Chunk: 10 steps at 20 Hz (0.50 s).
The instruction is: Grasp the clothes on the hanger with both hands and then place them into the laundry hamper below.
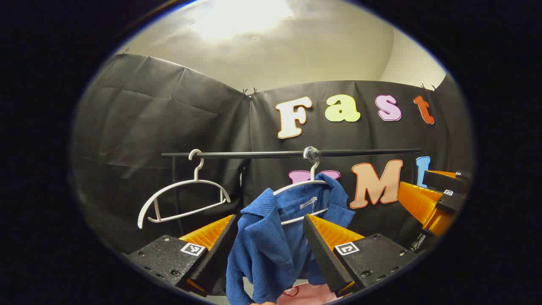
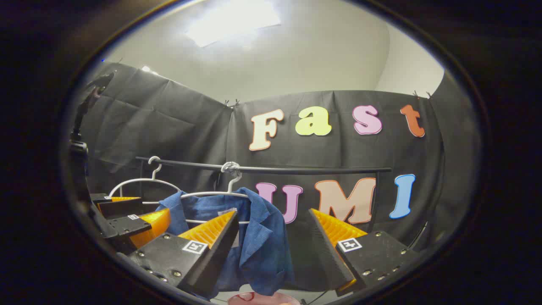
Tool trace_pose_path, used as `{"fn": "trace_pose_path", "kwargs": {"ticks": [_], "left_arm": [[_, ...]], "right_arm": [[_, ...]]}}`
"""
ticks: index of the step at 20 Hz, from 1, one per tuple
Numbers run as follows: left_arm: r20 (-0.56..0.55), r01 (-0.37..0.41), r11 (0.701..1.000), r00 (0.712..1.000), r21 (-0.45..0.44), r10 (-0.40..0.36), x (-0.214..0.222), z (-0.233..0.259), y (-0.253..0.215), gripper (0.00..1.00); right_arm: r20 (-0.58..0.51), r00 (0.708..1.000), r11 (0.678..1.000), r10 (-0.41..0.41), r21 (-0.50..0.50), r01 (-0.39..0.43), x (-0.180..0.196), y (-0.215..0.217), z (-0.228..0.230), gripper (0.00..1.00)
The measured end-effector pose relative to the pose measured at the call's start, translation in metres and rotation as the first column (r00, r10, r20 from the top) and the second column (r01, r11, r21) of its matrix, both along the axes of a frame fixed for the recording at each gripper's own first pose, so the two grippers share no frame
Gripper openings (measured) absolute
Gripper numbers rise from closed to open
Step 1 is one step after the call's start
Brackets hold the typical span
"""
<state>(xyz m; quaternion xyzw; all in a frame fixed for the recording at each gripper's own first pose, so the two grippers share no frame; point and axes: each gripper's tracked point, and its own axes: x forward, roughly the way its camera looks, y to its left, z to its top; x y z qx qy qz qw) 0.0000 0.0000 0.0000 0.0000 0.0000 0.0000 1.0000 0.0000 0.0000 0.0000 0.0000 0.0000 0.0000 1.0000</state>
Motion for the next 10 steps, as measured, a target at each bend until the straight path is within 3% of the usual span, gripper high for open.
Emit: {"fn": "trace_pose_path", "kwargs": {"ticks": [10], "left_arm": [[0.016, 0.026, 1.000, 1.000, -0.002, -0.026, -0.009, 0.006, 0.000, 0.94]], "right_arm": [[-0.015, 1.000, 1.000, 0.003, -0.025, -0.003, -0.005, 0.011, -0.004, 0.94]]}}
